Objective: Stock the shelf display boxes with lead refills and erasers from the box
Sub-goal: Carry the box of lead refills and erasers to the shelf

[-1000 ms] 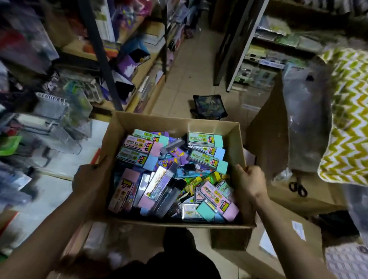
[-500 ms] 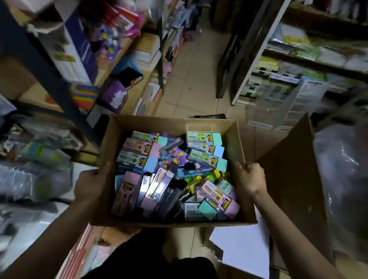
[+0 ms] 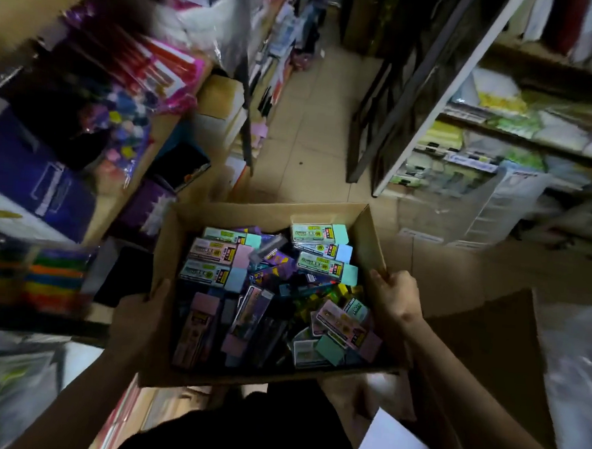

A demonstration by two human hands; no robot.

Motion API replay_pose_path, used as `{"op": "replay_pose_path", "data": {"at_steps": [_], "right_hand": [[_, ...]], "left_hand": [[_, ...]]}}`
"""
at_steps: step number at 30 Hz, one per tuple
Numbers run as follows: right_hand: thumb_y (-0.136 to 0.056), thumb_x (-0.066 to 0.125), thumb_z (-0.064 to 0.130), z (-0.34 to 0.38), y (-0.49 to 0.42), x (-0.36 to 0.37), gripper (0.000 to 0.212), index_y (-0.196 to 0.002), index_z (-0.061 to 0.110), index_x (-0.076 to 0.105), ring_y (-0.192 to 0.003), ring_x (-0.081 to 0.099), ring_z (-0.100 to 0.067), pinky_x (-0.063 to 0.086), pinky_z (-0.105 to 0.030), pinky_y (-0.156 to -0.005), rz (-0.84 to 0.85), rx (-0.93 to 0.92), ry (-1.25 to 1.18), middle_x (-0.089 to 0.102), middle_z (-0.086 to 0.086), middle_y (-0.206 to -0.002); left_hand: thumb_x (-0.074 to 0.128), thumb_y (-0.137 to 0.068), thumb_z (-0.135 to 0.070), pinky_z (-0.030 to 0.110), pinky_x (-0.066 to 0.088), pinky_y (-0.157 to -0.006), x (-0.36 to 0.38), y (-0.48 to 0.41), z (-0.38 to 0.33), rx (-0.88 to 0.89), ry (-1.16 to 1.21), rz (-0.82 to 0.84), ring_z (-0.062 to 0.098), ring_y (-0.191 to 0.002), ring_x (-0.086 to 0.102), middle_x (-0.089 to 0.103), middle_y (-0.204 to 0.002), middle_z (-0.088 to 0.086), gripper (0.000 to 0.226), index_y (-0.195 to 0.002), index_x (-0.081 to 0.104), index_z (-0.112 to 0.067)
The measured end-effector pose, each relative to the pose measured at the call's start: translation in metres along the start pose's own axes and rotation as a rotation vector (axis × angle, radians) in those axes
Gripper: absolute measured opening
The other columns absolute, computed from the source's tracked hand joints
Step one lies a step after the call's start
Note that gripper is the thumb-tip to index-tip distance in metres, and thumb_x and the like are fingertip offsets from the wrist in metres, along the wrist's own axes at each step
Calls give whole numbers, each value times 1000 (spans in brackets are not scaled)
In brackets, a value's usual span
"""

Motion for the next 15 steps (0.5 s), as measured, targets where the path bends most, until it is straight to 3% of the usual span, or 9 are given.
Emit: {"op": "replay_pose_path", "data": {"at_steps": [5,7,9,11,13,15], "right_hand": [[-92,53,34,50,-107,-3,31,-77,11,68,-60,69,-19,58,-36,-56,126,-79,-28,71,-8,-70],[-91,54,34,75,-144,-5,27,-74,15,66,-56,67,-10,54,-24,-50,148,-114,-34,71,-3,-69],[-90,54,33,103,-177,-6,26,-69,21,63,-49,61,-1,42,-12,-40,176,-192,45,67,8,-59],[-90,52,38,127,-205,-4,30,-71,18,64,-55,64,-10,43,-19,-44,195,-236,147,65,7,-60],[-90,51,44,144,-228,5,36,-76,15,68,-64,66,-19,52,-29,-56,227,-257,179,69,-1,-69],[-89,50,47,158,-243,15,39,-75,15,68,-63,67,-19,55,-35,-59,262,-290,173,70,0,-68]], "left_hand": [[48,-94,-46,36,39,-76,34,-49,-27,-153,44,-37,44,-102,59,63,-107,30,54,-104,64,5],[49,-94,-45,36,38,-76,44,-59,-40,-190,80,-83,44,-103,58,63,-107,30,53,-105,64,5],[52,-94,-42,35,37,-74,49,-70,-52,-222,97,-149,44,-98,60,63,-93,28,48,-93,66,5],[53,-93,-42,35,38,-69,51,-76,-64,-246,96,-196,40,-84,61,62,-78,24,48,-72,64,0],[52,-92,-45,38,41,-66,53,-82,-70,-259,99,-213,36,-77,61,64,-75,25,52,-65,63,-3],[51,-93,-46,38,40,-66,52,-87,-76,-277,90,-239,37,-78,61,63,-75,27,53,-61,61,-5]]}}
Point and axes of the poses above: each hand's wrist, its own y-axis away from the middle knuckle, its own x-axis out of the palm, z = x × y, the point moved 3 cm from there along -y, towards the middle knuckle
